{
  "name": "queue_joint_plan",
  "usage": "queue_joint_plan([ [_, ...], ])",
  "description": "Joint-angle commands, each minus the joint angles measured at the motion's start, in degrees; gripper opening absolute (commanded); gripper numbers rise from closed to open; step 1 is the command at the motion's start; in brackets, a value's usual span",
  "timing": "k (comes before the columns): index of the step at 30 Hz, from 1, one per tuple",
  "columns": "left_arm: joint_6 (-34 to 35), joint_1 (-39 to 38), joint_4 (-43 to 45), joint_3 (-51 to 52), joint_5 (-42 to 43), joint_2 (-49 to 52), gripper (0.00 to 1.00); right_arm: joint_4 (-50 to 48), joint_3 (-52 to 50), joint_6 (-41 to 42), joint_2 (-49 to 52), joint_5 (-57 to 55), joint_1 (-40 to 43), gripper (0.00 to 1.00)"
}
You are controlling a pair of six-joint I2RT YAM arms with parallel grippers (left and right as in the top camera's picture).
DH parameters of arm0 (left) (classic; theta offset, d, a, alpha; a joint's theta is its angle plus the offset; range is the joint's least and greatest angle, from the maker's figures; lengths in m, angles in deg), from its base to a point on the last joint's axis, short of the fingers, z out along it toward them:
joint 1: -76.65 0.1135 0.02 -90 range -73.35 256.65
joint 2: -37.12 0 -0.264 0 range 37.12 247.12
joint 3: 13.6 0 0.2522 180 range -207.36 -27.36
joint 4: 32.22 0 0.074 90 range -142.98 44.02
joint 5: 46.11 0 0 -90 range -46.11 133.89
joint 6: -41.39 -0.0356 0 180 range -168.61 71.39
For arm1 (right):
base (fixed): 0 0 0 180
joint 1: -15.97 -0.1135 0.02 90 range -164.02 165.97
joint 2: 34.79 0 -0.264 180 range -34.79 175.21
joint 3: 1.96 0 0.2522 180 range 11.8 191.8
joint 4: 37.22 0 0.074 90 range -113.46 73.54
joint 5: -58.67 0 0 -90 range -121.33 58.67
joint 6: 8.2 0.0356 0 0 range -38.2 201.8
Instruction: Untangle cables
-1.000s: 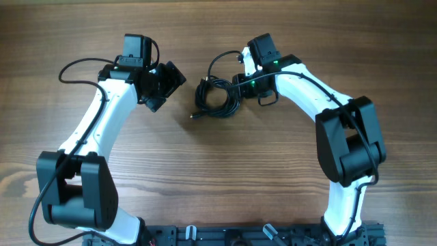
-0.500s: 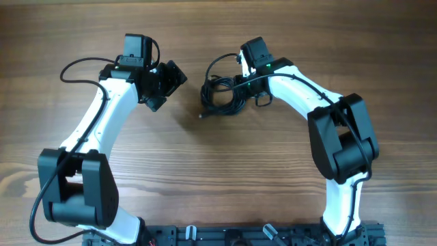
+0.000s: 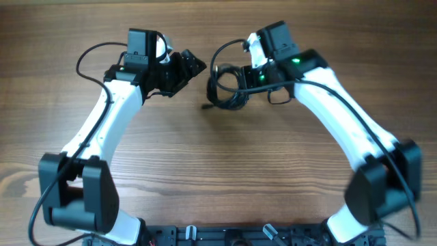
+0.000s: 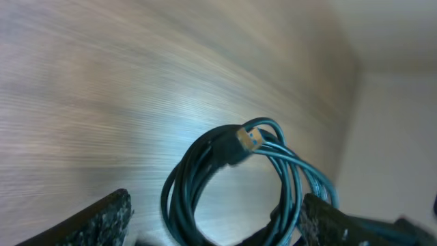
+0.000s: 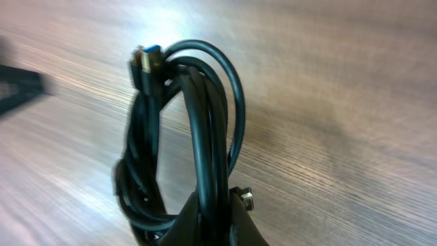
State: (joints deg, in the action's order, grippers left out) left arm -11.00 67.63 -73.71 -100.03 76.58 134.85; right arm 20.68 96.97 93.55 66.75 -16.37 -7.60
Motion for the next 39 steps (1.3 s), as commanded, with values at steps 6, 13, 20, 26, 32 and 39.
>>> queue_joint_plan([
  [6, -22.5, 7.0, 0.1, -0.9, 26.6, -5.9, 0.80, 5.0, 0.7, -1.8, -8.4, 7.5, 0.0, 0.04],
  [13, -23.6, 5.3, -14.0, -0.7, 11.5, -5.8, 0.66, 5.7, 0.7, -1.2, -8.4, 7.5, 0.0, 0.04],
  [20, 3.1, -2.6, -19.3, -0.7, -3.1, -5.6, 0.50, 5.4, 0.7, 0.4, -8.4, 7.4, 0.0, 0.04],
  [26, 7.6, -6.4, -17.3, -0.7, -6.0, -1.9, 0.41, 5.4, 0.7, 0.4, -8.4, 7.4, 0.0, 0.04],
  [32, 9.4, -8.1, -15.0, -0.6, -6.0, 3.4, 0.40, 5.4, 0.7, 0.4, -8.4, 7.4, 0.0, 0.04],
  [39, 8.8, -10.4, -6.6, -0.6, -3.8, 4.7, 0.47, 5.4, 0.7, 0.9, -8.4, 7.4, 0.0, 0.04],
])
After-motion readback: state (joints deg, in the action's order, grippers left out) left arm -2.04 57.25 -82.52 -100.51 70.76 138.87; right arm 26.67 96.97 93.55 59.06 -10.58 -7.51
